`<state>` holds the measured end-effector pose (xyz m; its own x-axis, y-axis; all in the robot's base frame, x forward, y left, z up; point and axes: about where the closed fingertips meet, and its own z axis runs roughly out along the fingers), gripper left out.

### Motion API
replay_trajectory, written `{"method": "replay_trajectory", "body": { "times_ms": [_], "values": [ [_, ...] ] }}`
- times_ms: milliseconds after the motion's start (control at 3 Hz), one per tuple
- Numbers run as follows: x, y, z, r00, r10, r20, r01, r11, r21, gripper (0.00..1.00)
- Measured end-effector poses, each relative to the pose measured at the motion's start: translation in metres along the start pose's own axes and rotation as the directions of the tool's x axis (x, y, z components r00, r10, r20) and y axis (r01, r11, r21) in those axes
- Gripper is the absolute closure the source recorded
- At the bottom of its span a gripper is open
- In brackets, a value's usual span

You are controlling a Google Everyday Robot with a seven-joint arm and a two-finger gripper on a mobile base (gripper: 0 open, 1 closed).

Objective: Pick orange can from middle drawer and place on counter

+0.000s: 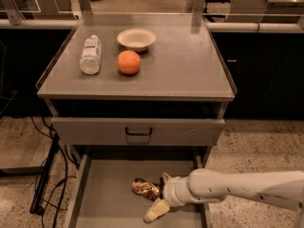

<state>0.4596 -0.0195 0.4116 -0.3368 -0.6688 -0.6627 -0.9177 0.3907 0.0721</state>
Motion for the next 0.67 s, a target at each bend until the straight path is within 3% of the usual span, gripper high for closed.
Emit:
{"method": "replay_trajectory", "body": {
  "times_ms": [333,667],
  "values": [
    [-0.0014,-0.0074,0.0425,0.999,0.015,0.029,-0.015,0.9999,0.001,0.00],
    [-0.0011,-0.0072,0.0431,0.999,0.016,0.029,-0.016,0.9999,0.001,0.04]
  ]
}}
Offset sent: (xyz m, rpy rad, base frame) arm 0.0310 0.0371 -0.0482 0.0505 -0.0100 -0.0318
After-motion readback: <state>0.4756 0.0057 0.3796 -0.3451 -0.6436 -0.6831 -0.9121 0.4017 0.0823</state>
